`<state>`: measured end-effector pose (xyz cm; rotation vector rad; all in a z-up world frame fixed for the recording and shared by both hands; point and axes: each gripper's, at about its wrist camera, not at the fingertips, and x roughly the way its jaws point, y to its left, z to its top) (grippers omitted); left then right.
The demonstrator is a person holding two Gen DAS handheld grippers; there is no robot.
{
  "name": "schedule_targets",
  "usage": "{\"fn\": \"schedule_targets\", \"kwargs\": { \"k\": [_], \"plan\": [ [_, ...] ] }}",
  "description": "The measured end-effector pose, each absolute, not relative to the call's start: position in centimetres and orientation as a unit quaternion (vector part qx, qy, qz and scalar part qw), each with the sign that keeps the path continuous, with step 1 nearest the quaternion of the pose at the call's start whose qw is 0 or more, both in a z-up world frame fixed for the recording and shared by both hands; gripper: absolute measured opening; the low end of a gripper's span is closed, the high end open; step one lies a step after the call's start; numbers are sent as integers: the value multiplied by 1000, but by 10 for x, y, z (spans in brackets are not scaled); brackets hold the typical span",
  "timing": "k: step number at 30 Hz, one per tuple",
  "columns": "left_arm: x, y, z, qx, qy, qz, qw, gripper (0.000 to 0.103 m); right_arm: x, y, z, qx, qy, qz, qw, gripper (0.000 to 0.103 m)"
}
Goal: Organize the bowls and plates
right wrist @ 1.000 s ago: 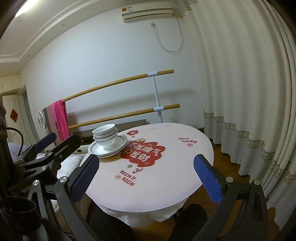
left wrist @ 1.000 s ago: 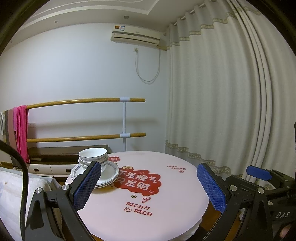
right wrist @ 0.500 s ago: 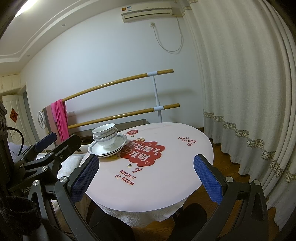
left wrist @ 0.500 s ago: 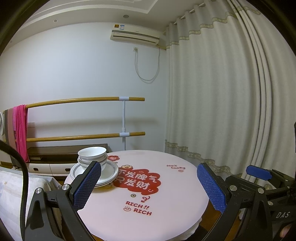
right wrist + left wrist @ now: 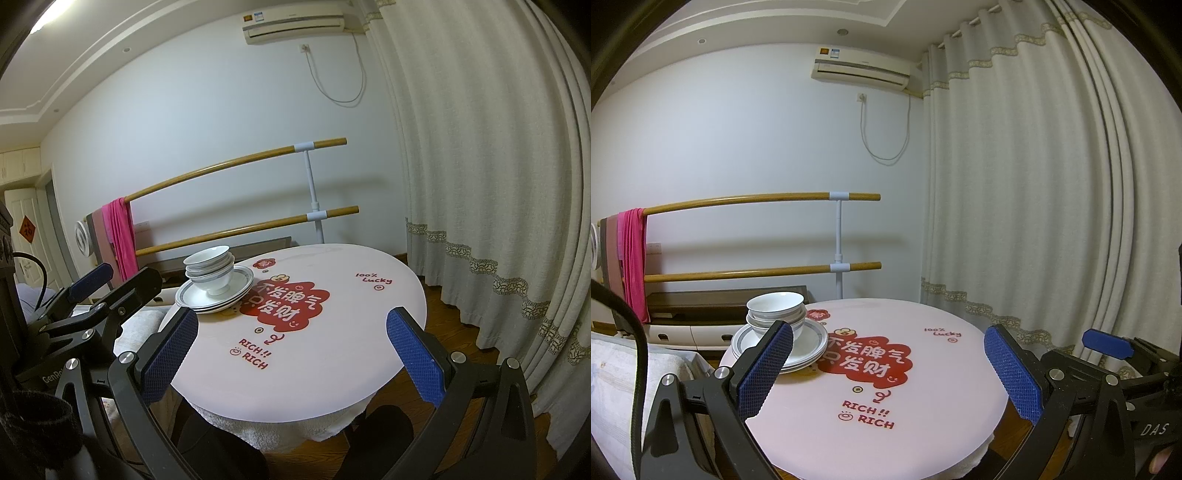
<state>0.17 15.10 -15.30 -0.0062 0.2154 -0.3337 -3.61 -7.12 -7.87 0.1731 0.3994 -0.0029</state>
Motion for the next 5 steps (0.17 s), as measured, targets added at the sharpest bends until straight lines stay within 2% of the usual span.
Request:
{"fn": "schedule_targets", "kwargs": {
  "k": [5],
  "plan": [
    [2, 151, -153, -3, 108, -166, 980, 102, -36, -72, -79, 86, 199, -1, 976, 103]
  ]
}}
